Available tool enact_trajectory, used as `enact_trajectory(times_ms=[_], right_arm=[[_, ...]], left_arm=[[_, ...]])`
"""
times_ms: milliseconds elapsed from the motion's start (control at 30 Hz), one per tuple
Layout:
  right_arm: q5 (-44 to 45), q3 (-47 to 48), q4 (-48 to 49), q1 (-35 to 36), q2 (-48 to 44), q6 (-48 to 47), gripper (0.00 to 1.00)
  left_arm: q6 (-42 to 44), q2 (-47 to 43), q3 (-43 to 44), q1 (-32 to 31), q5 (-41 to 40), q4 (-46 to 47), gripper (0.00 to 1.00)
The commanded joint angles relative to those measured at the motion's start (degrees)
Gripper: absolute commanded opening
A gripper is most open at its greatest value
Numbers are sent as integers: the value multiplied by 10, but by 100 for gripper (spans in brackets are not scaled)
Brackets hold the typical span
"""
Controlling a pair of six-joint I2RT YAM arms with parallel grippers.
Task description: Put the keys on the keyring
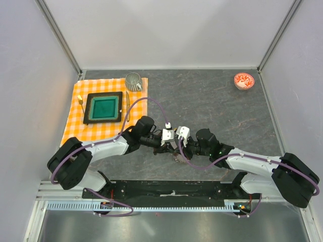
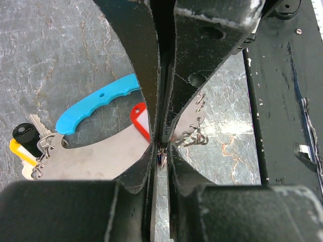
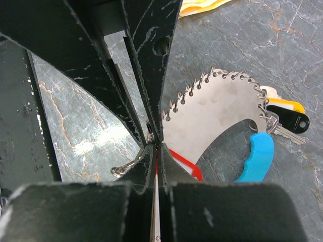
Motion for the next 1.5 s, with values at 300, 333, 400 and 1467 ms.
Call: enact_trajectory(times_ms=[300, 333, 400, 1467], right_arm=[[2, 16, 36, 2, -6, -6, 0], [2, 15, 37, 3, -6, -6, 0], [2, 15, 37, 3, -6, -5, 0], [-4, 13, 42, 3, -7, 0, 0]], left_arm=[[37, 18, 29, 1, -13, -40, 9], [38, 18, 30, 1, -14, -42, 9], [38, 18, 31, 1, -16, -44, 8], [24, 27, 34, 1, 11, -21, 19]])
